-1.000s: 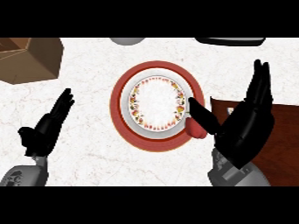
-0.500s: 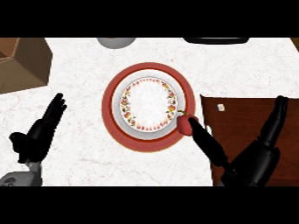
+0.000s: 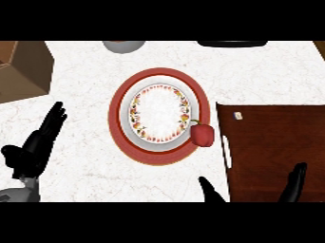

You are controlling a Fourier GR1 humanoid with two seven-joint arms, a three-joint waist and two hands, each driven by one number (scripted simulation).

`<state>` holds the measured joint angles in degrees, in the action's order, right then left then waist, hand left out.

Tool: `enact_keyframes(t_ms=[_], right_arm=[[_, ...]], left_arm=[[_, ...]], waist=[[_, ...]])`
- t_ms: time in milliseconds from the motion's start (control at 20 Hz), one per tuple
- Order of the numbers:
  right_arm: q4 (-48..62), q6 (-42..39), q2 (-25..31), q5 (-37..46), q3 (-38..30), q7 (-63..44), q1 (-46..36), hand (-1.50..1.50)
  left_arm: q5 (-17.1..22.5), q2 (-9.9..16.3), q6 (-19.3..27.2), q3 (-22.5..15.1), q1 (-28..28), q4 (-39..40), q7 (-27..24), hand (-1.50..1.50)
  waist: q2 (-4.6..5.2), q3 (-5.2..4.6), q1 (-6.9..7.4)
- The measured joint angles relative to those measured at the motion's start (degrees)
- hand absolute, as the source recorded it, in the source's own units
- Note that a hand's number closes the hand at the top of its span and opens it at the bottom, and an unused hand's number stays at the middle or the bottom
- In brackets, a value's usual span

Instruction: Pick the bell pepper from the tray and place it in the plate

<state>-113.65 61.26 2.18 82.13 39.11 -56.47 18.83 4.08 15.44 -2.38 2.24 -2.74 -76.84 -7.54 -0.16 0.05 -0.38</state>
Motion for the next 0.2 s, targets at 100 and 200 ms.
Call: enact_keyframes(t_ms=[100, 200], right_arm=[[1.2, 2.8, 1.0, -1.1, 1.1, 1.3, 2.5, -1.5], [0.8, 5.5, 3.4, -2.2, 2.3, 2.8, 6.0, -1.5]], left_arm=[[-0.3, -0.2, 0.0, -0.1, 0.0, 0.0, 0.5, 0.0], [-0.6, -0.5, -0.1, 0.2, 0.0, 1.2, -0.8, 0.0]], waist=[[0.03, 0.0, 0.02], [0.03, -0.01, -0.07]])
